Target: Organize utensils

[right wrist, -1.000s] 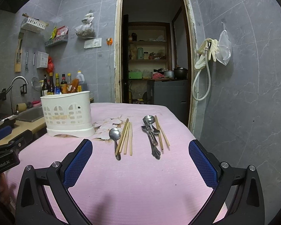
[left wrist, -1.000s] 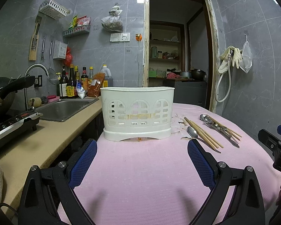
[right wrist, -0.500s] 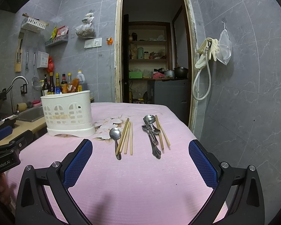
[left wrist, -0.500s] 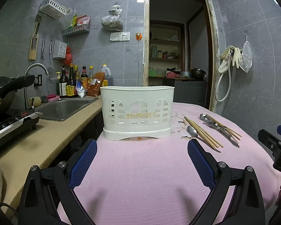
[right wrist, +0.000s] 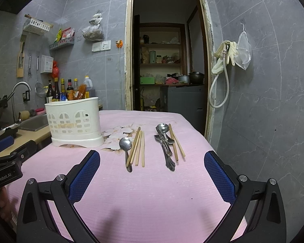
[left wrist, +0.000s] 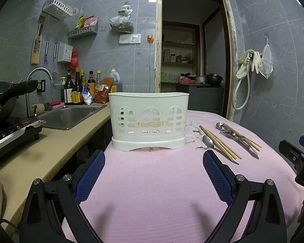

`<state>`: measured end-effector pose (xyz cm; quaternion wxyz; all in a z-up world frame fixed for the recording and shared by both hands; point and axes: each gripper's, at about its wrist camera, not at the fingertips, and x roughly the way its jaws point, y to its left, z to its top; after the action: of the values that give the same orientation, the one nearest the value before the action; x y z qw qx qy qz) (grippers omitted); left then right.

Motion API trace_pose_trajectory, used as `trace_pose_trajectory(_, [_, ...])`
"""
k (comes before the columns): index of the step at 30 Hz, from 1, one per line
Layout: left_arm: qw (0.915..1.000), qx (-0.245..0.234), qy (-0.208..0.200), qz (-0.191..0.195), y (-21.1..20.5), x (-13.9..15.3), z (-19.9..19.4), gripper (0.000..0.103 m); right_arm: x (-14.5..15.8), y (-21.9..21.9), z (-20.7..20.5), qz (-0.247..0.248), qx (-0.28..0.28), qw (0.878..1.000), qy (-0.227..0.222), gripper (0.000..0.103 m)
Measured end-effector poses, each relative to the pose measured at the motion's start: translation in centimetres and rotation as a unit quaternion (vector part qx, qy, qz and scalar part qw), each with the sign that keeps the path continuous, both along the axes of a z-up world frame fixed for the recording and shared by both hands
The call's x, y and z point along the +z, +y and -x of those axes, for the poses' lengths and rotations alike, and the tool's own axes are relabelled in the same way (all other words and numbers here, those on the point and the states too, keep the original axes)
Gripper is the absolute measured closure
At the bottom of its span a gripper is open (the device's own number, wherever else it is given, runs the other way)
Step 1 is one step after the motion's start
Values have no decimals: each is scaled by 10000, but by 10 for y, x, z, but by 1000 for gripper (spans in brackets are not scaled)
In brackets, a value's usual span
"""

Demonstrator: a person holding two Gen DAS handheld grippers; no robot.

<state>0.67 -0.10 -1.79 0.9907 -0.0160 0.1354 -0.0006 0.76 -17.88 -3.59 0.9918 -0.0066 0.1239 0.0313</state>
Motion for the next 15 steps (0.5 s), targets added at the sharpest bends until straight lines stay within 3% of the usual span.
trace_pose_trajectory(15, [9999,-130,37,76,0,7,-6,8,-5,5,2,-13,23,10000,89,0])
